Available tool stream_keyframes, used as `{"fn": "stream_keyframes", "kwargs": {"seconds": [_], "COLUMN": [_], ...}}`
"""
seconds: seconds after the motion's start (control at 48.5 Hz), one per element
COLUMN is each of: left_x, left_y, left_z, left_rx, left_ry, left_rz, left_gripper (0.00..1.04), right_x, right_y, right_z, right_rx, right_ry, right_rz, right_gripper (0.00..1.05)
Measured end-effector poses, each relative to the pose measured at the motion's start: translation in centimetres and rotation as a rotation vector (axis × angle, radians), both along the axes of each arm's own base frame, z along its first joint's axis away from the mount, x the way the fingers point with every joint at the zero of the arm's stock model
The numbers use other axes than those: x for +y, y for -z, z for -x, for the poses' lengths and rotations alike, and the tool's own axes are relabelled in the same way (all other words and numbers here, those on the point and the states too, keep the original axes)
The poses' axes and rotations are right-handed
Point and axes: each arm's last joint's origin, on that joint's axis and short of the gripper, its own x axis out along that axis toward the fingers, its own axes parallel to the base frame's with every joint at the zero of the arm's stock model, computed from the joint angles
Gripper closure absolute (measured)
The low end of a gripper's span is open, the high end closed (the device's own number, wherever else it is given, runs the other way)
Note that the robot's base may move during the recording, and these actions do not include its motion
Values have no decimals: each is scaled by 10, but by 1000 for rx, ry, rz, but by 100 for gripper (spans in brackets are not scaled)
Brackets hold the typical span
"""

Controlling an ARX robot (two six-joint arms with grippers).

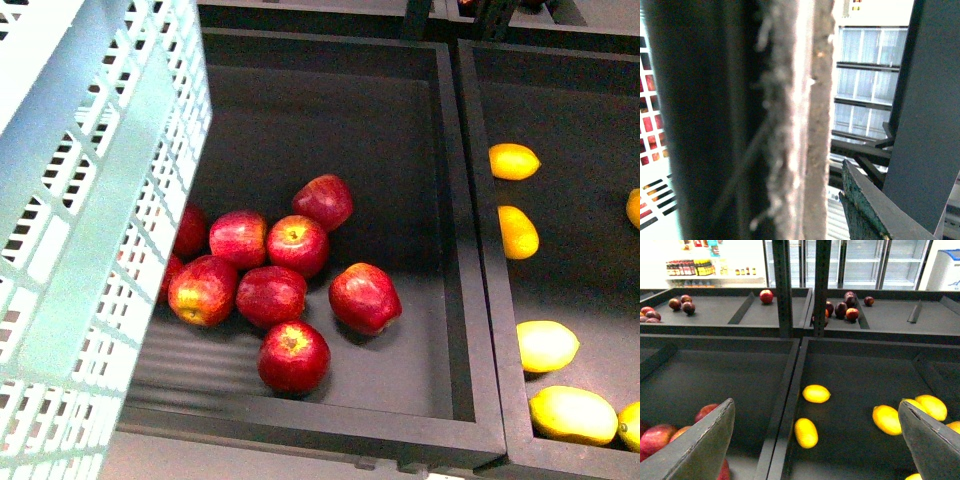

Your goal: Pick lemon and mango into basket

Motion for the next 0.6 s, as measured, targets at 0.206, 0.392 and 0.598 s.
{"fn": "stream_keyframes", "kwargs": {"seconds": [0.206, 0.392, 0.598], "left_x": [-7, -26, -67], "left_y": [-2, 2, 4], "left_z": [-6, -35, -82], "left_rx": [148, 150, 98], "left_ry": [168, 342, 500], "left_rz": [-209, -523, -566], "left_gripper": [75, 75, 75], "right_x": [0, 0, 0], "right_y": [0, 0, 0], "right_z": [0, 0, 0], "right_rx": [0, 0, 0], "right_ry": [1, 3, 3], "right_rz": [0, 0, 0], "right_gripper": [9, 9, 9]}}
